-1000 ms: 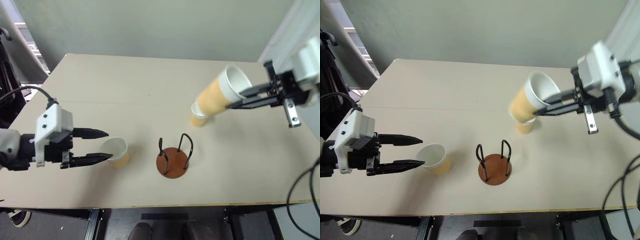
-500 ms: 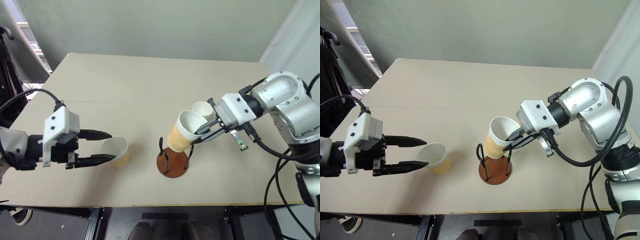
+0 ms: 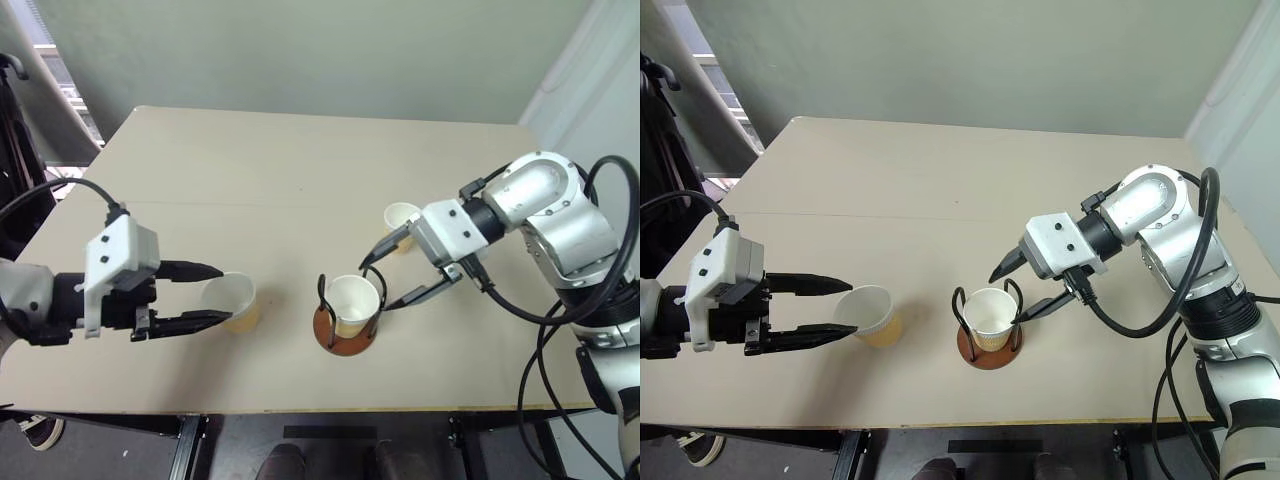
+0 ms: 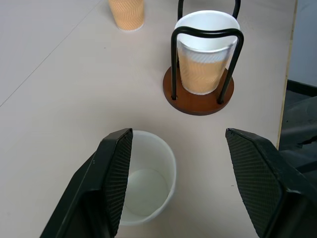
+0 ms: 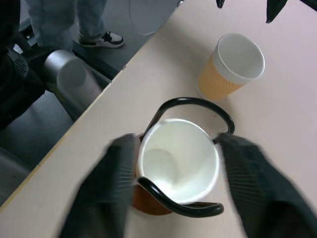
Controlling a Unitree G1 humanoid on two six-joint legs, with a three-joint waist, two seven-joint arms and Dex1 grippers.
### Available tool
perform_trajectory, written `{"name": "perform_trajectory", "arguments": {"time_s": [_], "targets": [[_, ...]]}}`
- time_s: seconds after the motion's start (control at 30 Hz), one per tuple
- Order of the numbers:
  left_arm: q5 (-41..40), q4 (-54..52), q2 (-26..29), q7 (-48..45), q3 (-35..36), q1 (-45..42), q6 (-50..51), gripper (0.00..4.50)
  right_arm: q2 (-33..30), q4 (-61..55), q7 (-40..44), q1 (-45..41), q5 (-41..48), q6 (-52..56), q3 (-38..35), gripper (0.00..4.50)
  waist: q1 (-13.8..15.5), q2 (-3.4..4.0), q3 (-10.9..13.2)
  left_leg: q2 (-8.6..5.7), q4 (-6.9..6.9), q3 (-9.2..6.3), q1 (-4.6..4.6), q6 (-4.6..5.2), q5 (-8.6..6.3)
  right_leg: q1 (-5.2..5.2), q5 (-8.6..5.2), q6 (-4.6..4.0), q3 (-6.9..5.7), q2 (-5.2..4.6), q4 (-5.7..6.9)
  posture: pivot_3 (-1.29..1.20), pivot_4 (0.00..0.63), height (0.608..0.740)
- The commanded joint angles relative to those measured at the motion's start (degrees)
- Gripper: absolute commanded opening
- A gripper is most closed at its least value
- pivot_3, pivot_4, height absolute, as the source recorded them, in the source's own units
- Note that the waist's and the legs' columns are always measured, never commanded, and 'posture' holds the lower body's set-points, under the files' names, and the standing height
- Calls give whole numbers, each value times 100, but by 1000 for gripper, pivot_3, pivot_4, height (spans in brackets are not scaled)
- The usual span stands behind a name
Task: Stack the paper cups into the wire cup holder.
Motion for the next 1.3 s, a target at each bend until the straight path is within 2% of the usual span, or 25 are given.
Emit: {"name": "perform_trajectory", "arguments": {"time_s": [0.03,0.13,0.3,0.53,0.73,0.8,1.07,1.13,1.3], "targets": [[-36,-75,37,36,151,-42,-23,3216,200,764,-454,-395,-289,-173,-253,4248,0,0,0,0,0,0,1,-1,0,1,0,0,0,-2,0,0,150,740],[-33,-60,43,49,125,-58,-43,3216,422,2577,-1258,-945,-1239,-1029,-135,4248,-16,1,1,7,1,-23,7,-3,1,-10,8,-10,7,-9,9,0,150,740],[-46,-81,33,55,149,-37,-39,3216,476,4758,-1305,-1368,-1999,-2162,98,4248,64,0,0,12,-12,-61,-3,-3,1,-14,7,-26,-3,-25,11,0,150,740],[-103,-168,13,49,293,66,27,3216,737,6123,-1485,-1601,-2615,-2898,178,4248,106,5,3,3,-20,-48,-64,-44,19,-54,12,-32,-10,-26,18,0,150,740],[-152,-215,41,96,366,110,64,3216,891,6699,-1702,-1630,-3125,-3340,279,4248,122,5,3,7,-18,-50,-74,-54,25,-57,19,-32,-15,-27,14,0,150,740],[-162,-239,42,116,383,123,82,3216,926,6788,-1684,-1614,-3211,-3447,291,3674,131,5,3,11,-17,-49,-73,-56,26,-56,21,-33,-15,-29,14,0,150,740],[-194,-259,-4,168,365,121,128,3216,990,7020,-1822,-1702,-3410,-3649,203,634,157,5,3,11,-15,-48,-74,-57,27,-55,23,-34,-19,-33,15,0,150,740],[-185,-241,-64,187,334,174,124,3216,943,6967,-1660,-1733,-3296,-3641,105,21,159,5,3,11,-15,-48,-75,-58,27,-55,23,-35,-20,-34,15,0,150,740],[-124,-219,-237,211,319,457,92,3216,704,6334,-779,-1778,-2677,-3384,-306,21,158,5,3,11,-16,-45,-77,-60,28,-57,22,-35,-20,-34,13,0,150,740]]}}
